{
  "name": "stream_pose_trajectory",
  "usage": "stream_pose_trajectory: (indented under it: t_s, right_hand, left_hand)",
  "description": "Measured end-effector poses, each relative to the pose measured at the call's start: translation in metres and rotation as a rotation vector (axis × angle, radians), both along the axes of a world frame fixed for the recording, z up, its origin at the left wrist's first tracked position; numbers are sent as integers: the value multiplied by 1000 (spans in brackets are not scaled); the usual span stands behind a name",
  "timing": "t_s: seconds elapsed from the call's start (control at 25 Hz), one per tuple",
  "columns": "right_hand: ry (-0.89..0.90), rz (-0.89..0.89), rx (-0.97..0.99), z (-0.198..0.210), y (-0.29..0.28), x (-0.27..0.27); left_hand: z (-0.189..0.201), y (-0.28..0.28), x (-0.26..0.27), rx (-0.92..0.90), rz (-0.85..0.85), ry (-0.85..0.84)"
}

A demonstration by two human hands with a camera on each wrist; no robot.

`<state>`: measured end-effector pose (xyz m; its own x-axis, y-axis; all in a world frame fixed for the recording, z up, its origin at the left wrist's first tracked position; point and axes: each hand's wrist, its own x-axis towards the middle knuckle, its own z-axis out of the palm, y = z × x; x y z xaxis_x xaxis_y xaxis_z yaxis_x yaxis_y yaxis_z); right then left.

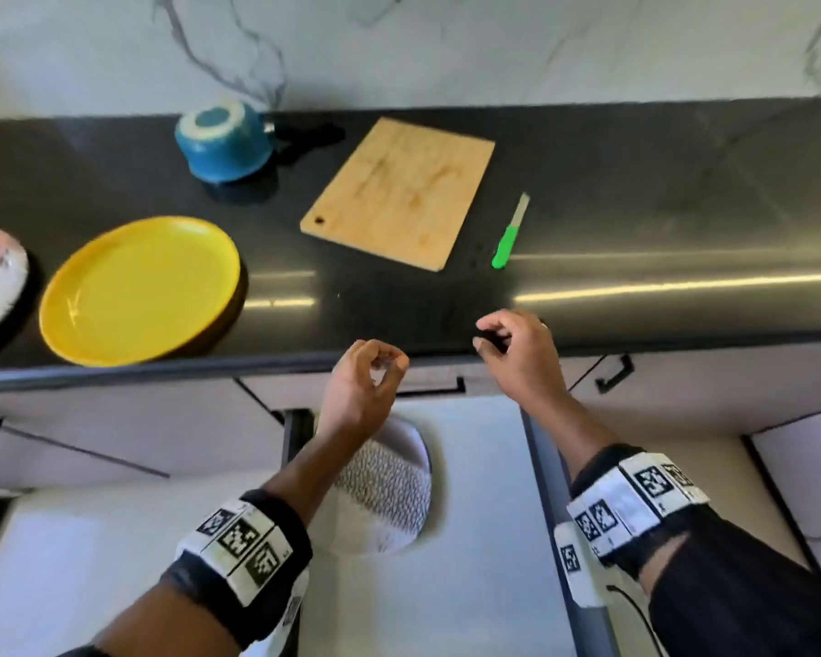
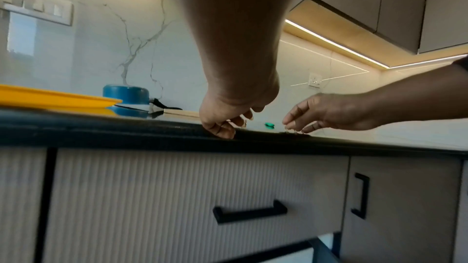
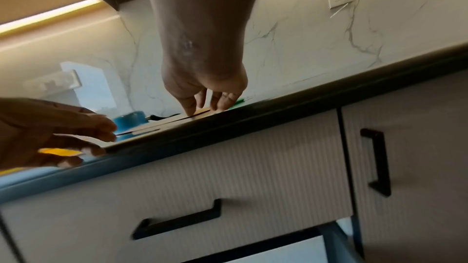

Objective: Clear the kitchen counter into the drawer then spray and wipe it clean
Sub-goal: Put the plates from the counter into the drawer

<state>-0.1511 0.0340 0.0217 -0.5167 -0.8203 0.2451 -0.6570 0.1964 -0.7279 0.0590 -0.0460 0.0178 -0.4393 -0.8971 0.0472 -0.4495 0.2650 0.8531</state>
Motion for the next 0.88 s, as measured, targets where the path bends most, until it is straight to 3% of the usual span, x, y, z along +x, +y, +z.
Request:
stream_pose_trajectory:
  t_s: [0.16,0.24,0.36,0.48,0.6,0.68,0.88]
  right_hand:
    - [137,102,447,4,-25,-18]
    - [181,194,530,2,-36,2]
    - [280,340,458,3,-59,43]
    - [406,555,336,12,-90,102]
    - [345,717,415,23,-127,161]
    - [345,699,484,24,-145,182]
    - [395,674,612,28,-149,175]
  left_hand:
    - [18,-37,-14,-62,82,-100]
    - [17,-44,-3,-17,197,-111]
    - [8,-52,31,69,433,-23]
    - [-2,-64,80,297,743,245]
    - [4,-87,140,538,1054,433]
    - [10,-102,176,608,1091,422]
    - [16,-120,203,716,958,337]
